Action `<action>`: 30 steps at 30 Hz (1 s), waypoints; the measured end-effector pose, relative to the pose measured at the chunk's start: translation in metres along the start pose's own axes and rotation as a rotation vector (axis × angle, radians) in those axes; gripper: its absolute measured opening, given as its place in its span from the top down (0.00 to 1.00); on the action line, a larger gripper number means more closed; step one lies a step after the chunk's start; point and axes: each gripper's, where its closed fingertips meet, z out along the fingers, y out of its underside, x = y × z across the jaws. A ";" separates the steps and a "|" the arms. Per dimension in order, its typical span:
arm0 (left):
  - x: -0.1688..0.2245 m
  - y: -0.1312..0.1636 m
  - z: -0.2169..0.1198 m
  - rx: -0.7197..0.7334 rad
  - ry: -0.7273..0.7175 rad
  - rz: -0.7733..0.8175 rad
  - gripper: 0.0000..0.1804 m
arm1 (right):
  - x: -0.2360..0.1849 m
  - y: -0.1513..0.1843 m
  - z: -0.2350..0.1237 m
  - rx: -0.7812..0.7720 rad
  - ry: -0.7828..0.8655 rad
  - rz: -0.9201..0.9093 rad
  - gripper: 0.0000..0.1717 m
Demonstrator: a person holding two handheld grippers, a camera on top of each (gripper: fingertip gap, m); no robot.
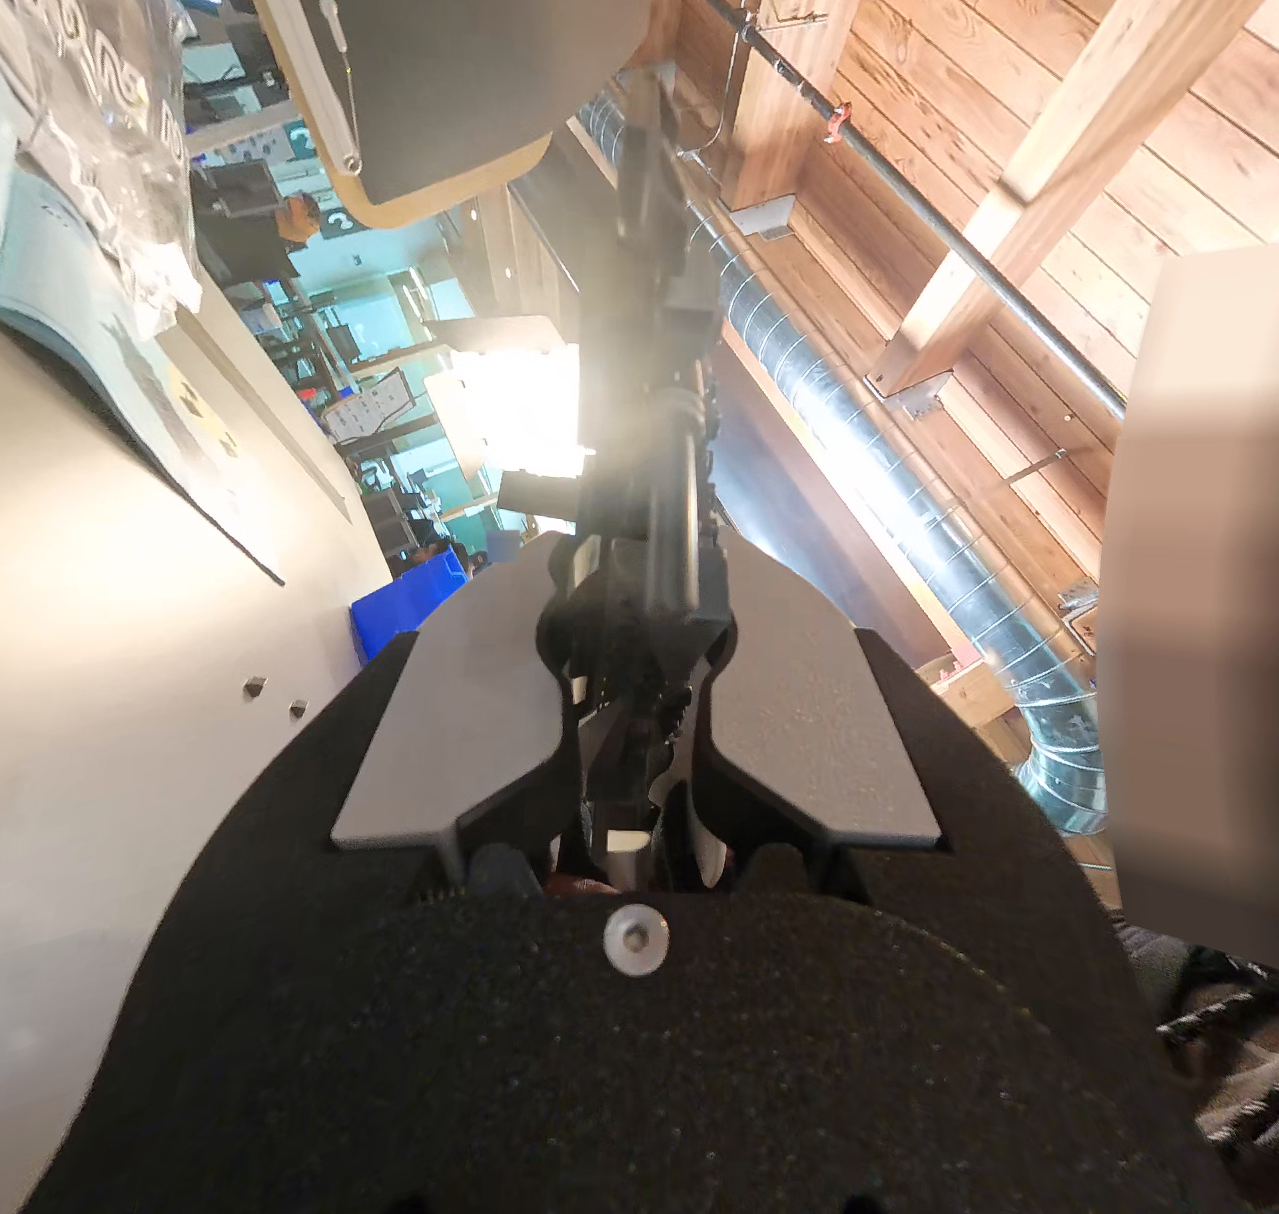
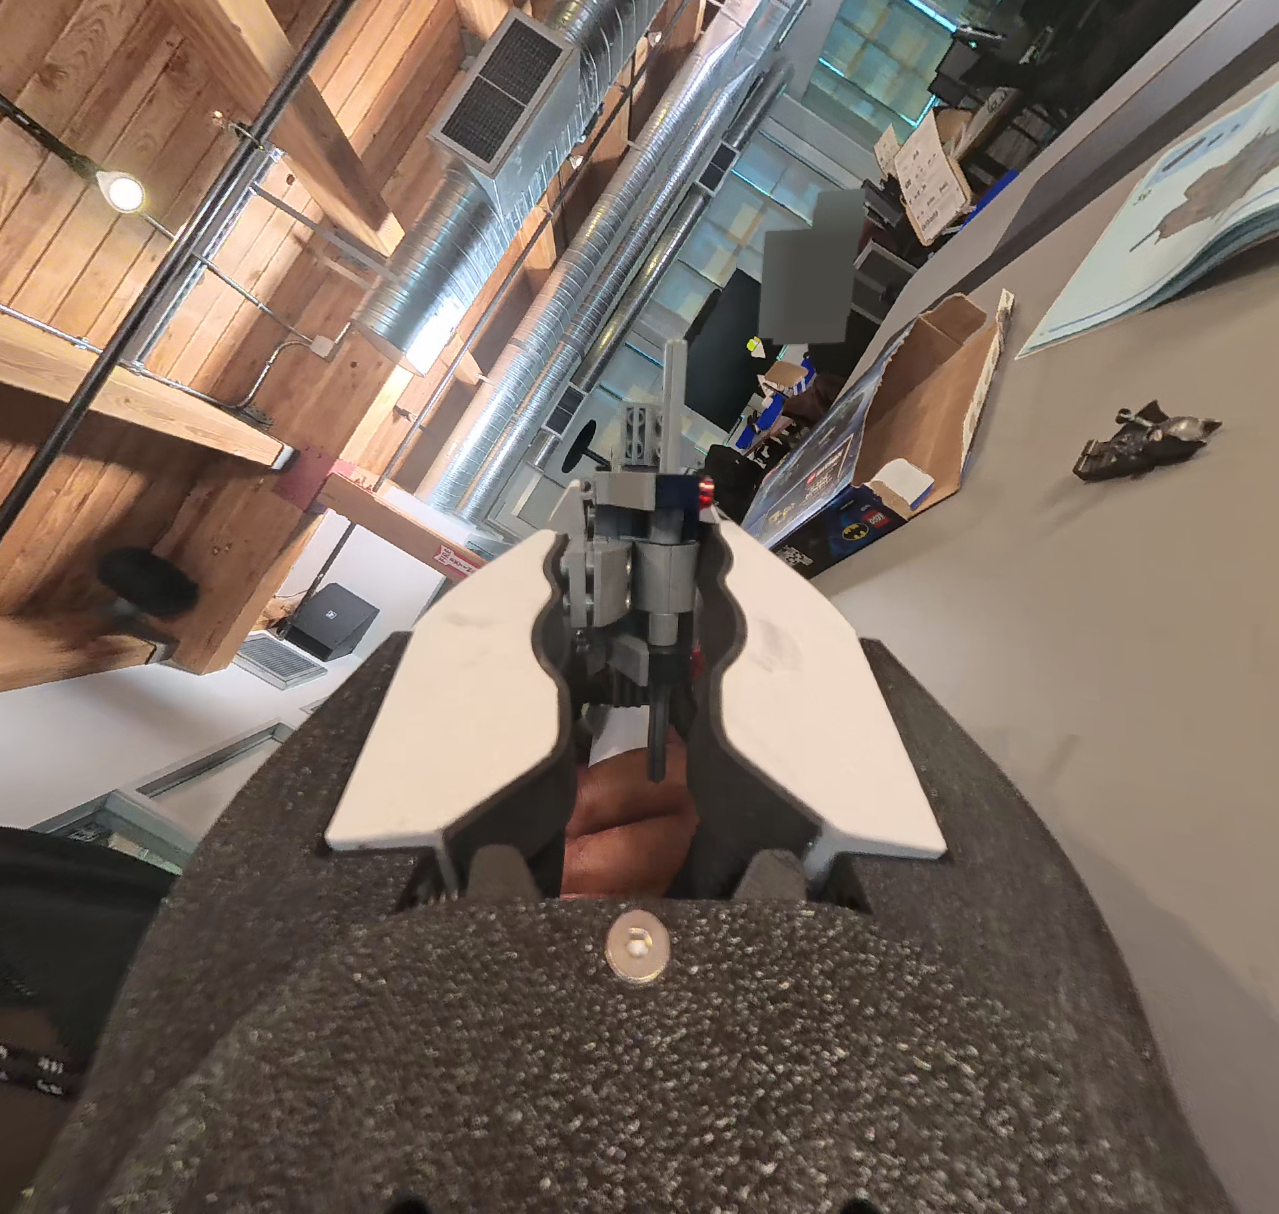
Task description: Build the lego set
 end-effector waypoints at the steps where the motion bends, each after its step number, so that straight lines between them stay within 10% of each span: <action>1: -0.003 0.001 -0.001 -0.013 -0.007 -0.017 0.81 | 0.002 0.000 0.000 -0.003 0.011 0.006 0.79; 30: -0.030 0.013 -0.017 -0.041 -0.022 -0.131 0.81 | 0.025 0.019 -0.011 -0.118 0.133 0.104 0.78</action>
